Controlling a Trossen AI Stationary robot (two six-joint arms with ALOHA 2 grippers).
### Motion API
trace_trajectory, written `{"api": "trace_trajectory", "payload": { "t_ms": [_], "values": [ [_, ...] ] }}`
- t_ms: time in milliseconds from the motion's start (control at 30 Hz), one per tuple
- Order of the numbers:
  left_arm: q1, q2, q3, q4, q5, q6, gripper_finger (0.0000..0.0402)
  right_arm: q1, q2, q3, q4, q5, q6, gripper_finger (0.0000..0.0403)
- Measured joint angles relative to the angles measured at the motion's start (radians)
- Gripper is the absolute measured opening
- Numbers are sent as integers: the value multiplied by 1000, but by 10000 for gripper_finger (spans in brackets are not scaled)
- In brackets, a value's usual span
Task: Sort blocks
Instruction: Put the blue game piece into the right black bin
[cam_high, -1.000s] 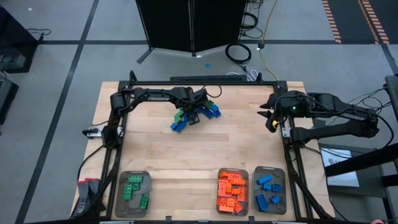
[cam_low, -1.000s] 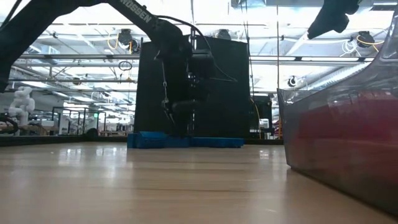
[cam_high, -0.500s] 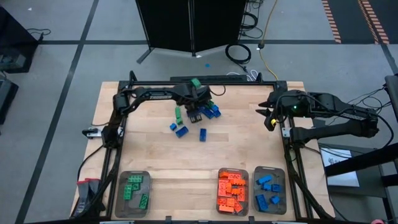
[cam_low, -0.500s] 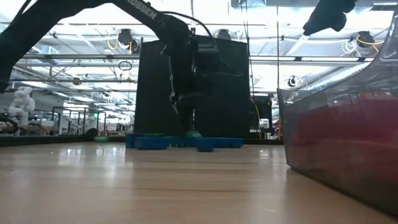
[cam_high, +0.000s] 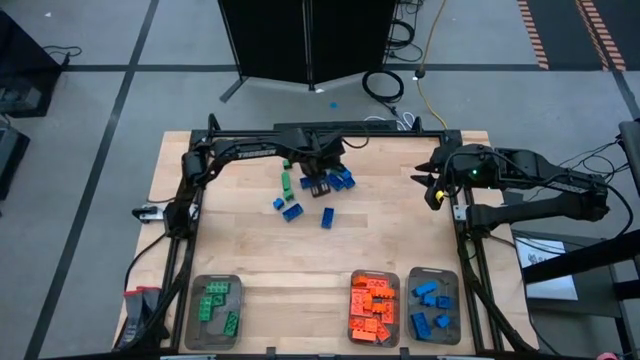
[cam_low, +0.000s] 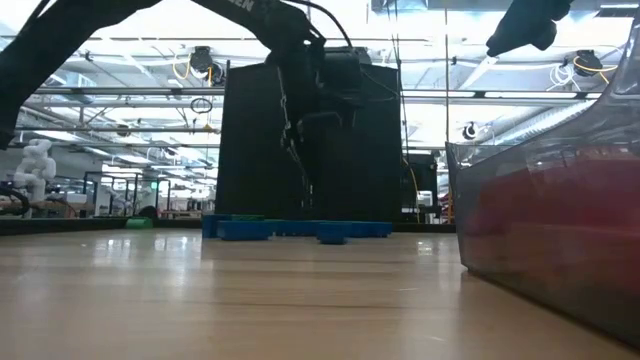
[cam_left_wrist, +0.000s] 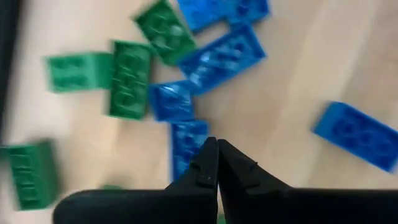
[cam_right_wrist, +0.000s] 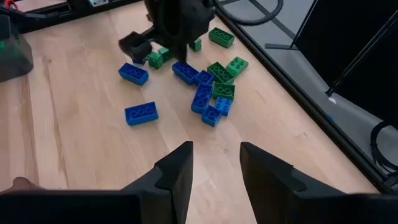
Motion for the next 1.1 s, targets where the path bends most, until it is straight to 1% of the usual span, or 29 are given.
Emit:
{"api": "trace_trajectory", "payload": {
  "t_ms": [67, 167, 267, 367, 500, 567, 633, 733, 867, 967, 1033, 1100],
  "values": [
    [4, 0, -10, -16, 50, 5, 8, 0, 0, 0, 0, -1, 0, 129],
    [7, 0, -36, -18, 77, 41, 41, 0, 0, 0, 0, -3, 0, 129],
    [8, 0, -51, -19, 38, 55, 93, 0, 0, 0, 0, -4, -1, 129],
    [8, -1, -61, -17, 5, 55, 154, 0, 0, 0, 0, -4, -5, 130],
    [8, -2, -89, -16, -1, 51, 232, 0, 0, 0, 0, -4, -5, 130],
    [8, -2, -112, -16, -1, 40, 261, 0, 0, 0, 0, -4, -5, 130],
    [8, -2, -134, -13, 0, 27, 280, 0, 0, 0, 0, -4, -5, 130],
    [10, 7, -157, 23, 2, 31, 293, 0, 0, 0, 0, -3, -5, 130],
    [25, 8, -210, 129, -8, 22, 295, 0, 0, 0, 5, 2, -5, 130],
    [37, 8, -227, 148, 0, 2, 294, 0, 0, 0, 7, 24, -2, 130],
    [43, 8, -237, 159, 3, 0, 288, 0, 0, 0, 7, 27, -2, 130],
    [49, 8, -254, 152, 5, 0, 272, 0, 0, 0, 11, 27, -1, 130]
  ]
}}
